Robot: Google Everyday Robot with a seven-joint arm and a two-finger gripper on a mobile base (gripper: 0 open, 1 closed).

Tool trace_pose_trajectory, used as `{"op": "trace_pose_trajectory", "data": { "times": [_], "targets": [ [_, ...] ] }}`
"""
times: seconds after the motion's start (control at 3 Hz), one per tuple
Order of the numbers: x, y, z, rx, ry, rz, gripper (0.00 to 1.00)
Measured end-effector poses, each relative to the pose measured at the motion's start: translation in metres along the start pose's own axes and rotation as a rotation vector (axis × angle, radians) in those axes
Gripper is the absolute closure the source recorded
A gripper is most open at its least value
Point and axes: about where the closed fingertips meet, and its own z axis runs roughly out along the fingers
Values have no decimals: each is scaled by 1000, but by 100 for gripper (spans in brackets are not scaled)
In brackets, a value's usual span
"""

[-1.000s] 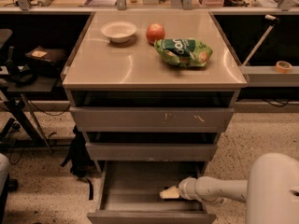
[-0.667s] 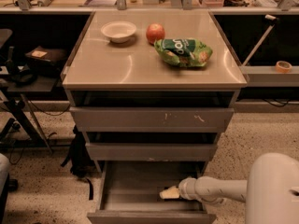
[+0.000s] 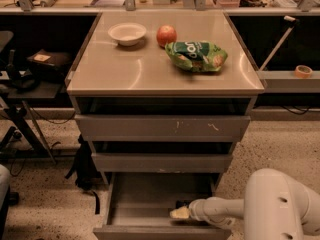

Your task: Pick rxbar blueberry from bottom drawer and place on counter

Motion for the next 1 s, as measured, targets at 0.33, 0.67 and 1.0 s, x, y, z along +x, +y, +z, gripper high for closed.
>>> {"op": "trace_pose_trajectory", "data": {
  "times": [0.33, 0.67, 1.0],
  "targets": [
    [5, 1, 4, -2, 4, 6, 0],
    [13, 3, 12, -4, 14, 21, 0],
    [33, 4, 31, 4, 61, 31, 0]
  ]
}}
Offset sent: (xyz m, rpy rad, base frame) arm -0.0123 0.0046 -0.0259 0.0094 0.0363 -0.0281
